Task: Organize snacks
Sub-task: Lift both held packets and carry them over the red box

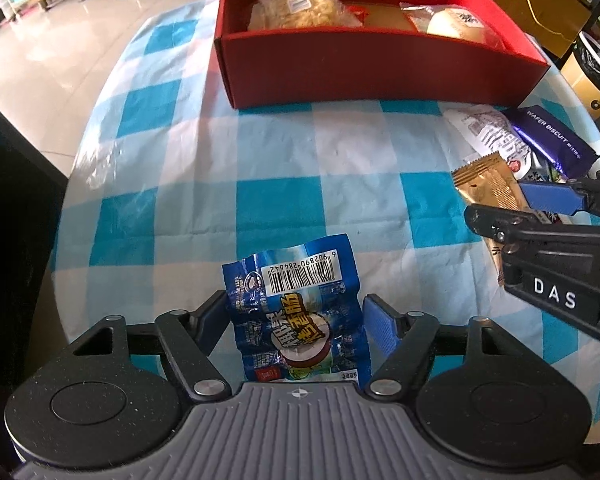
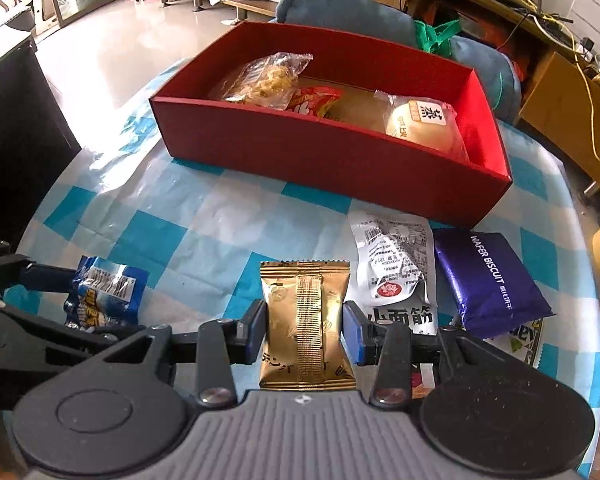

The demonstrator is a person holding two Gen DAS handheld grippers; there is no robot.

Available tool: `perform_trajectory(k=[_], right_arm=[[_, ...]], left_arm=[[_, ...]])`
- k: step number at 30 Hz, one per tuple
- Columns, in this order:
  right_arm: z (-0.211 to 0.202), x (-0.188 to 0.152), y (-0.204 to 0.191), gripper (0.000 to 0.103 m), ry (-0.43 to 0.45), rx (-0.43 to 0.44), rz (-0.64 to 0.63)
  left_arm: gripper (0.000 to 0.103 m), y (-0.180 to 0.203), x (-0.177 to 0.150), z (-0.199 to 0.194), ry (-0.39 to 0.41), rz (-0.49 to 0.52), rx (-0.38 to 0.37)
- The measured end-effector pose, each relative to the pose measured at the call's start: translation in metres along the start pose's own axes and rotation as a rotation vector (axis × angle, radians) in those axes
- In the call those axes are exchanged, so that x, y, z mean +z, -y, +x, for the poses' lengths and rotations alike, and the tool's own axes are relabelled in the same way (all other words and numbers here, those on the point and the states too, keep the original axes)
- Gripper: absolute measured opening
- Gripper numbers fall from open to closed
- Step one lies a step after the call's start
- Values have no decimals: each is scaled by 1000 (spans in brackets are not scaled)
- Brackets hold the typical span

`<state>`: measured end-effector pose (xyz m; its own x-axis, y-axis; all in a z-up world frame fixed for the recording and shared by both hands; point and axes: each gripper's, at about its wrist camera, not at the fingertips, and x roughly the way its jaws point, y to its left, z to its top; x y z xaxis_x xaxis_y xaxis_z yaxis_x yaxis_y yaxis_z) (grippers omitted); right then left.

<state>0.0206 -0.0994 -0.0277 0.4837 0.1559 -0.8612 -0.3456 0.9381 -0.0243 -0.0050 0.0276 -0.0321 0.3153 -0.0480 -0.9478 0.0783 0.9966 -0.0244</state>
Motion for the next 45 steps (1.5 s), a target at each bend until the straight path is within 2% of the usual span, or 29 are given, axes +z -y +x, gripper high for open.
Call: perform_trajectory(k=[9, 25, 45], right_arm=[[-8, 1, 6, 37, 21, -6, 21], [-16, 3, 11, 37, 46, -31, 20], [-31, 23, 27, 37, 104, -51, 55]], left_arm=[[78, 5, 9, -12, 55, 9, 0], [78, 11, 21, -21, 92, 12, -5], [78, 18, 53, -34, 167, 31, 7]])
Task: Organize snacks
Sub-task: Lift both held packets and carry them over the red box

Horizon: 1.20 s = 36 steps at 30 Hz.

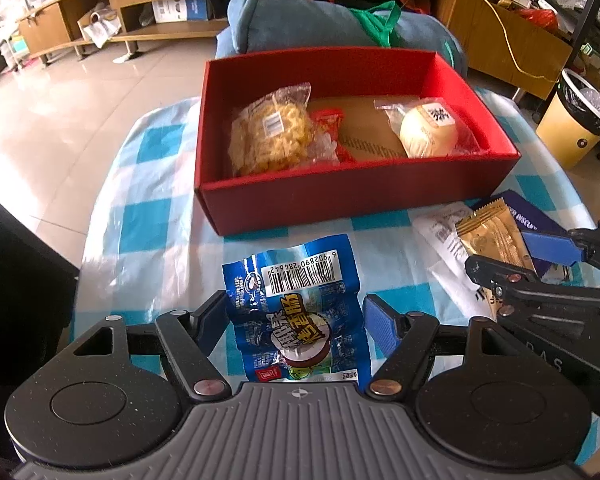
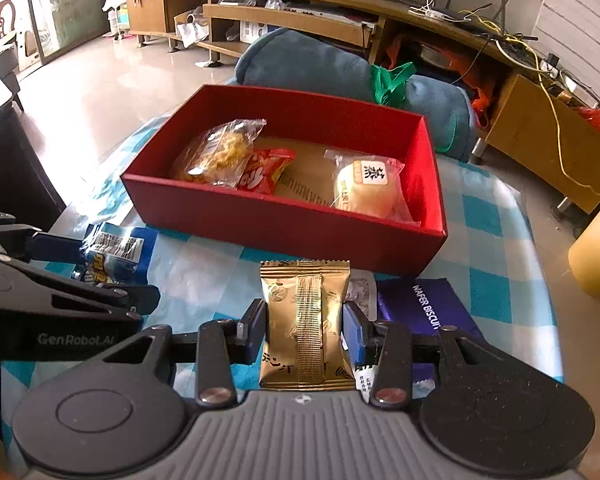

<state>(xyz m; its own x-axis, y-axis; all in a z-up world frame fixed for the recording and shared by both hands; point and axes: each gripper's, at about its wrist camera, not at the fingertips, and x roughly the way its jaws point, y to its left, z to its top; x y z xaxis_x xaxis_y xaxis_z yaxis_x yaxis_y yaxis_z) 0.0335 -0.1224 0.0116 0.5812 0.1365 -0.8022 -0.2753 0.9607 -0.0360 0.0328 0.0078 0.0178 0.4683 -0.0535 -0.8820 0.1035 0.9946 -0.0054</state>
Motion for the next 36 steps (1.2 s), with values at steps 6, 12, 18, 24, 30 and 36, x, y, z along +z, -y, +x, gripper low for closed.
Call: perform_trajectory(k=[6, 12, 18, 24, 30, 36], right_arm=[[-2, 7, 4, 37, 16, -4, 9], [-4, 22, 8, 37, 43, -5, 21], [-2, 32, 15, 37, 58, -7, 40], [2, 45, 17, 37, 71, -6, 48], [7, 61, 22, 37, 87, -2, 63], [17, 77, 31, 37, 94, 0, 79]], left_arm=[[78, 0, 12, -2, 23, 0, 1], [78, 3, 26, -4, 47, 4, 3], [78, 2, 40, -2, 62, 2, 8], [78, 4, 53, 2, 75, 3, 18], [78, 3, 71, 5, 91, -6, 29], [78, 3, 89, 13, 102, -13, 33]])
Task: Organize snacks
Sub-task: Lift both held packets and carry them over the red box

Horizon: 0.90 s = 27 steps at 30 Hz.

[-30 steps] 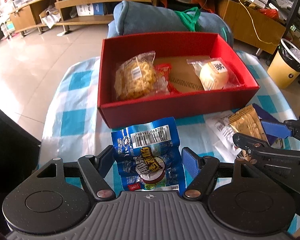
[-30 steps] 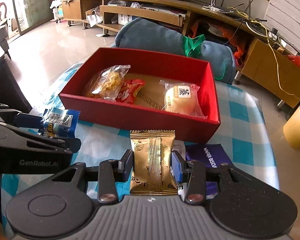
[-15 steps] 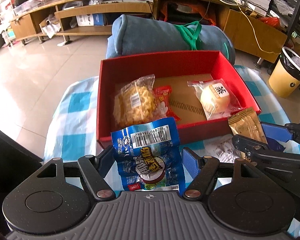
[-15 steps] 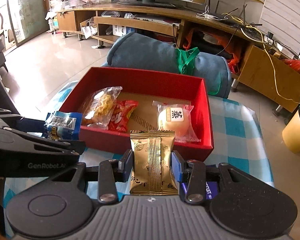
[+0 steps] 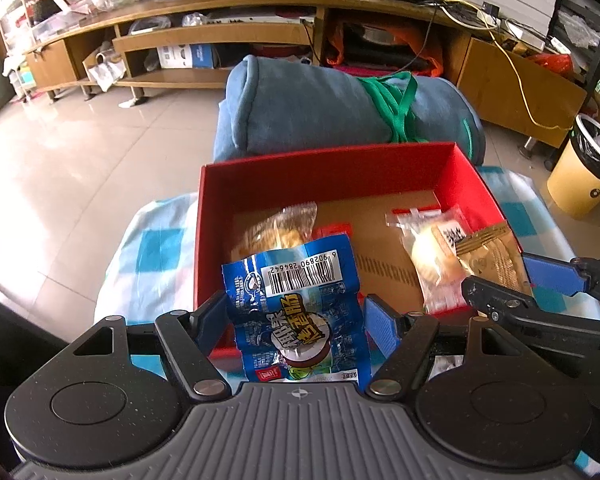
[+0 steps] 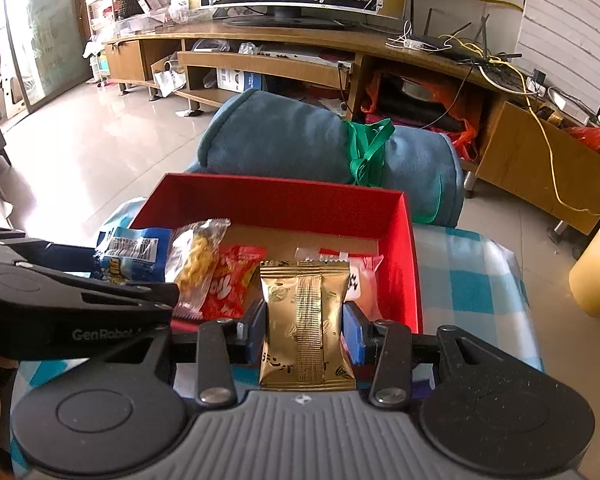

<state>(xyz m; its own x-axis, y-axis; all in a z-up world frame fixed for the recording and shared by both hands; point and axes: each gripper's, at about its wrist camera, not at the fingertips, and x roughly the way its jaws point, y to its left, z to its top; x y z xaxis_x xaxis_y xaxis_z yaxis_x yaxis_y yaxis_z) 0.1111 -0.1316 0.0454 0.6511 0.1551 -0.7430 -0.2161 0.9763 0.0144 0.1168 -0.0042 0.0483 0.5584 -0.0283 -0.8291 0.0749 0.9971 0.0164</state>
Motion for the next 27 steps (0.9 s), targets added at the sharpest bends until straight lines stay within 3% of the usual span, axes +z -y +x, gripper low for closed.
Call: perform_trajectory(k=[15, 27], right_arm=[[31, 23, 10, 37, -9, -4, 13], [62, 28, 16, 37, -50, 1, 13]], left_arm=[[78, 1, 24, 24, -4, -7, 28], [77, 5, 31, 51, -51, -19, 55]])
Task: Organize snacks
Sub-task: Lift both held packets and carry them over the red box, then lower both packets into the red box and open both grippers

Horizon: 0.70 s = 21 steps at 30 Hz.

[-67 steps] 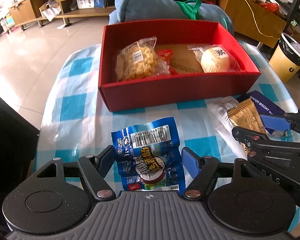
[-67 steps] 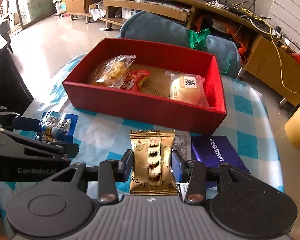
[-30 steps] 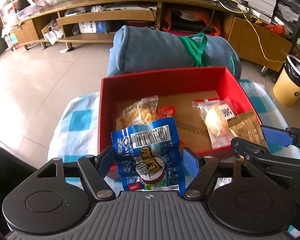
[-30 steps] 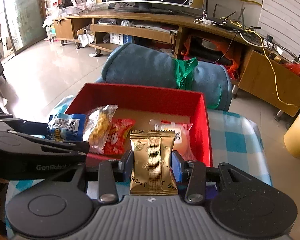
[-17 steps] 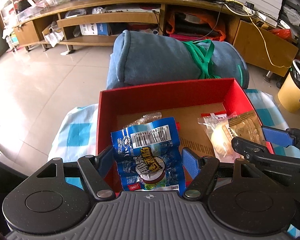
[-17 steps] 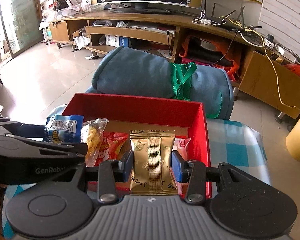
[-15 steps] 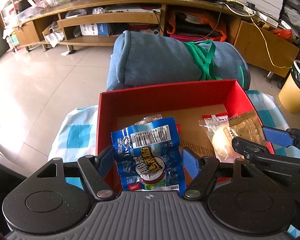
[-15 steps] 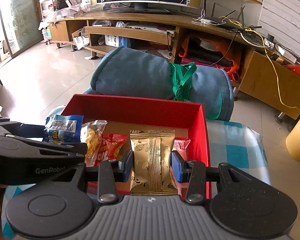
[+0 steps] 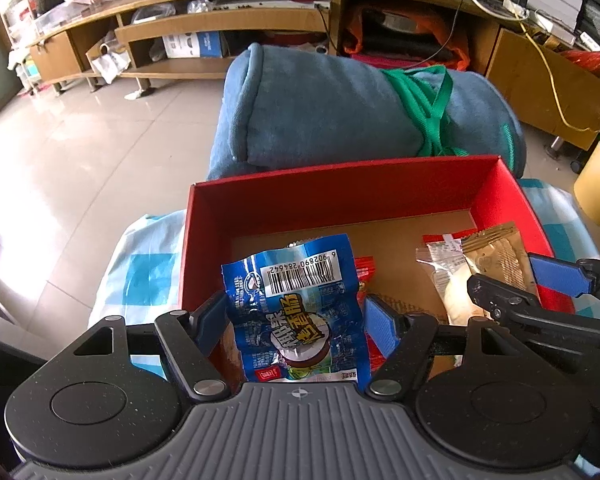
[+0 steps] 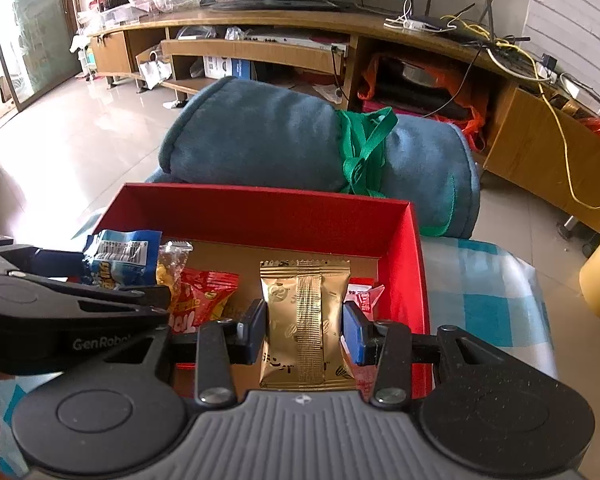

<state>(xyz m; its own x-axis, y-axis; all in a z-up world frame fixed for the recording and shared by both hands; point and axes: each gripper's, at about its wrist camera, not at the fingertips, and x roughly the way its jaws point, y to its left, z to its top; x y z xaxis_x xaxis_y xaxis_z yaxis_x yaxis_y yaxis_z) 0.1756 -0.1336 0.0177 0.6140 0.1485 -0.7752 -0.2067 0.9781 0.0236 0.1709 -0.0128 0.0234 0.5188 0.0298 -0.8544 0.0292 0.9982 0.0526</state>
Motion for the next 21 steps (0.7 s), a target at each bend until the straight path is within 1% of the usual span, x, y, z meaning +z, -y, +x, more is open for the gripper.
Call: perform_trajectory(k=[9, 21], right_arm=[[24, 1, 2, 37, -38, 9, -6], [36, 3, 3, 37, -25, -7, -22]], left_arm=[[77, -1, 2, 22, -51, -22, 10], [78, -1, 6, 33, -65, -49, 12]])
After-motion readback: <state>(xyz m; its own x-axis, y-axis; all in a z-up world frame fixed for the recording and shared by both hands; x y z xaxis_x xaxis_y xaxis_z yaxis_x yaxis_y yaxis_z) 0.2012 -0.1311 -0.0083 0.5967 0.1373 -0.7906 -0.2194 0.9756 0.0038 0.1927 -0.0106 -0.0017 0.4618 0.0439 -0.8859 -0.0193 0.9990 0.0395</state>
